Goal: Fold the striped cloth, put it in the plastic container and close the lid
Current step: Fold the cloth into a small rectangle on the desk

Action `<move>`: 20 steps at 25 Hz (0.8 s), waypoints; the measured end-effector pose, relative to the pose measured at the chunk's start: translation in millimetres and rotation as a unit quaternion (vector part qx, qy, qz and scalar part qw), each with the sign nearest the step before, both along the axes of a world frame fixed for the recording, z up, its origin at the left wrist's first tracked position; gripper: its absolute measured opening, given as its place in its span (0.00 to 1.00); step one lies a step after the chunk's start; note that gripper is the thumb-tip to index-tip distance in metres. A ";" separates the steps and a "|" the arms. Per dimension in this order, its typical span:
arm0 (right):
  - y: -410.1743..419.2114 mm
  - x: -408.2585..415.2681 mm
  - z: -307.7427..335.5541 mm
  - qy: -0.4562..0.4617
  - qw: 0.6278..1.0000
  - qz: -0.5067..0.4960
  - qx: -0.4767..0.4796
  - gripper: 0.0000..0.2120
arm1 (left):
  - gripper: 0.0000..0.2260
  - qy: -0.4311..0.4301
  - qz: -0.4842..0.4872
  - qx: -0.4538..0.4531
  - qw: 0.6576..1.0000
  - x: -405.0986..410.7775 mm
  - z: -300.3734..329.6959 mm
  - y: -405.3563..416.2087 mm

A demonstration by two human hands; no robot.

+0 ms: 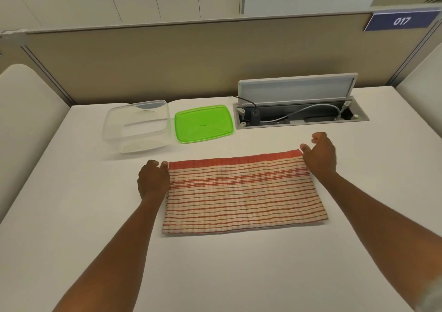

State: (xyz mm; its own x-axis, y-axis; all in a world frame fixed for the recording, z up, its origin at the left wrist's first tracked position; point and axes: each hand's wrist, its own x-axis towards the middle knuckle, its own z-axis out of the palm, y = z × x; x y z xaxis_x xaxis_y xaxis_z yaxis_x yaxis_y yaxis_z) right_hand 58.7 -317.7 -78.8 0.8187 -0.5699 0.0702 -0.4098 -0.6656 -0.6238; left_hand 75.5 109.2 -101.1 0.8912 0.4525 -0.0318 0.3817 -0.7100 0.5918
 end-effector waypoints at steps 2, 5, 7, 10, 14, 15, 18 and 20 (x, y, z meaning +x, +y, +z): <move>32.7 -9.7 -4.2 0.002 0.999 0.044 -0.006 0.17 | 0.23 0.049 -0.017 0.055 0.997 3.9 -0.3 0.0; 101.3 -33.9 -8.4 0.018 0.989 0.147 -0.002 0.19 | 0.24 0.099 -0.049 0.085 0.990 8.1 7.5 -4.4; 149.1 -54.0 -10.3 0.003 0.976 0.215 0.012 0.18 | 0.22 0.122 -0.037 0.059 0.990 10.9 12.1 -7.4; 219.6 -83.1 -11.3 -0.016 0.960 0.275 0.058 0.16 | 0.21 0.141 -0.036 0.041 0.988 11.7 17.9 -11.7; 287.4 -115.3 -21.6 0.065 0.933 0.351 0.040 0.24 | 0.22 0.151 -0.062 0.051 0.985 11.7 19.2 -12.8; 295.7 -120.6 -25.5 0.088 0.927 0.365 0.013 0.27 | 0.21 0.153 -0.077 0.054 0.984 11.7 17.7 -11.4; 305.2 -126.7 -32.7 0.121 0.921 0.368 -0.046 0.31 | 0.17 0.147 -0.125 0.056 0.980 10.0 11.3 -5.9; 308.9 -126.2 -34.4 0.116 0.921 0.365 -0.076 0.29 | 0.14 0.136 -0.140 0.045 0.980 9.2 8.8 -3.8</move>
State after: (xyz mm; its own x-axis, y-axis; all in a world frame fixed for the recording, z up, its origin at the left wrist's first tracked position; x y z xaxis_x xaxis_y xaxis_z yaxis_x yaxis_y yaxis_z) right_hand -67.6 -8.8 -113.2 0.9828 0.1397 -0.1206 0.0709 -0.8891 -0.4521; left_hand 84.7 105.4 -92.3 0.9445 0.2036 -0.2577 0.3001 -0.8537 0.4257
